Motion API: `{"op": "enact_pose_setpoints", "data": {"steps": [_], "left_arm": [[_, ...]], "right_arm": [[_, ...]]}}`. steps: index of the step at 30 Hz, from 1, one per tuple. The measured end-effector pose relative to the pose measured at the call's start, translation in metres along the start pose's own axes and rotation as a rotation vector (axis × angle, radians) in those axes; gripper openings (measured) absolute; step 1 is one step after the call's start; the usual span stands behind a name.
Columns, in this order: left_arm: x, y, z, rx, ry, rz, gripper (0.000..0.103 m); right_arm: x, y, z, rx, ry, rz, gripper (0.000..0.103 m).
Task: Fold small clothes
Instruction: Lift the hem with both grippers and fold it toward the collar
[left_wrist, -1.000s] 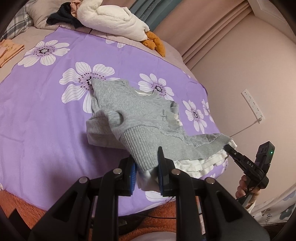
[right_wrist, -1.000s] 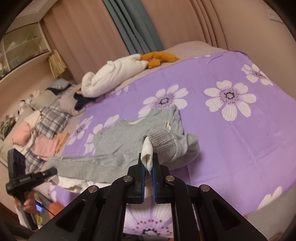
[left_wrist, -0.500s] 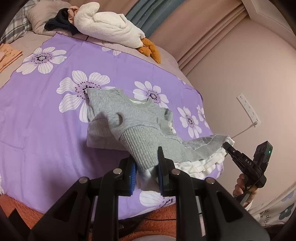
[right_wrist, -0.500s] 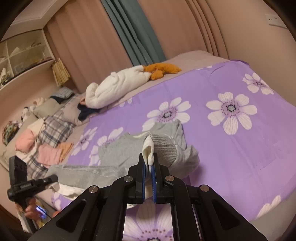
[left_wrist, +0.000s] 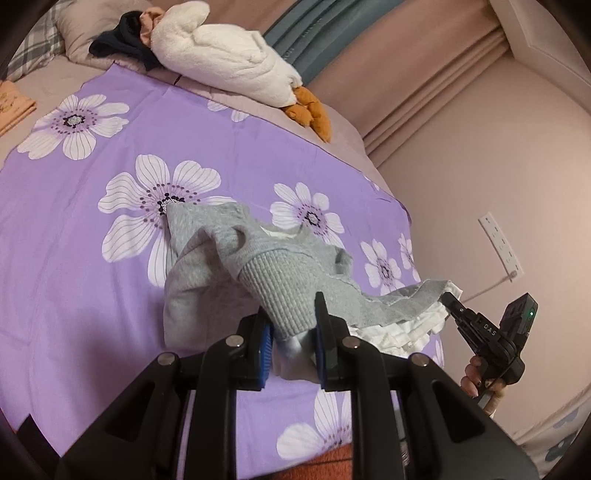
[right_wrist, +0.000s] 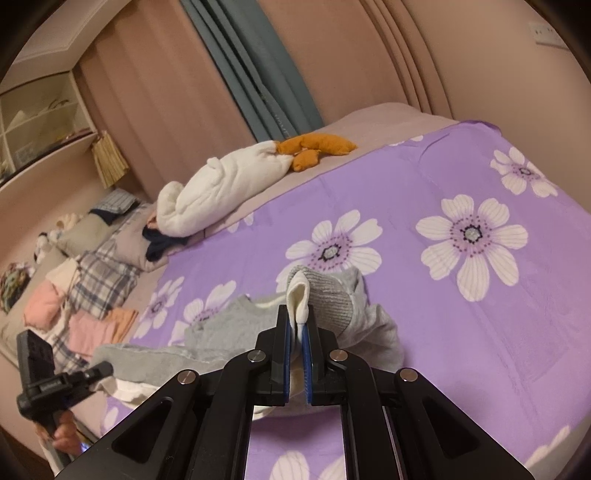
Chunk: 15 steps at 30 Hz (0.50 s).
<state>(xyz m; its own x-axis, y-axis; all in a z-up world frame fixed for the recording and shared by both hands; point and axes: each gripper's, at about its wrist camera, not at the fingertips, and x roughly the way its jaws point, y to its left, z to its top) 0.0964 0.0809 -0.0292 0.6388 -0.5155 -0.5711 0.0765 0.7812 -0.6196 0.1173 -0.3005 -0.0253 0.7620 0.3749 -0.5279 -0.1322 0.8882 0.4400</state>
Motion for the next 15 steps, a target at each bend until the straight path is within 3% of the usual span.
{"op": "enact_pose_setpoints", "data": {"steps": [10, 15], "left_arm": [[0.063, 0.037, 0.045, -0.100, 0.038, 0.045, 0.018], [0.109, 0.059, 0.066, -0.131, 0.086, 0.120, 0.019]], "right_arm": [[0.082, -0.006, 0.028, 0.031, 0.081, -0.049, 0.007], [0.126, -0.016, 0.040, 0.054, 0.127, -0.098, 0.007]]}}
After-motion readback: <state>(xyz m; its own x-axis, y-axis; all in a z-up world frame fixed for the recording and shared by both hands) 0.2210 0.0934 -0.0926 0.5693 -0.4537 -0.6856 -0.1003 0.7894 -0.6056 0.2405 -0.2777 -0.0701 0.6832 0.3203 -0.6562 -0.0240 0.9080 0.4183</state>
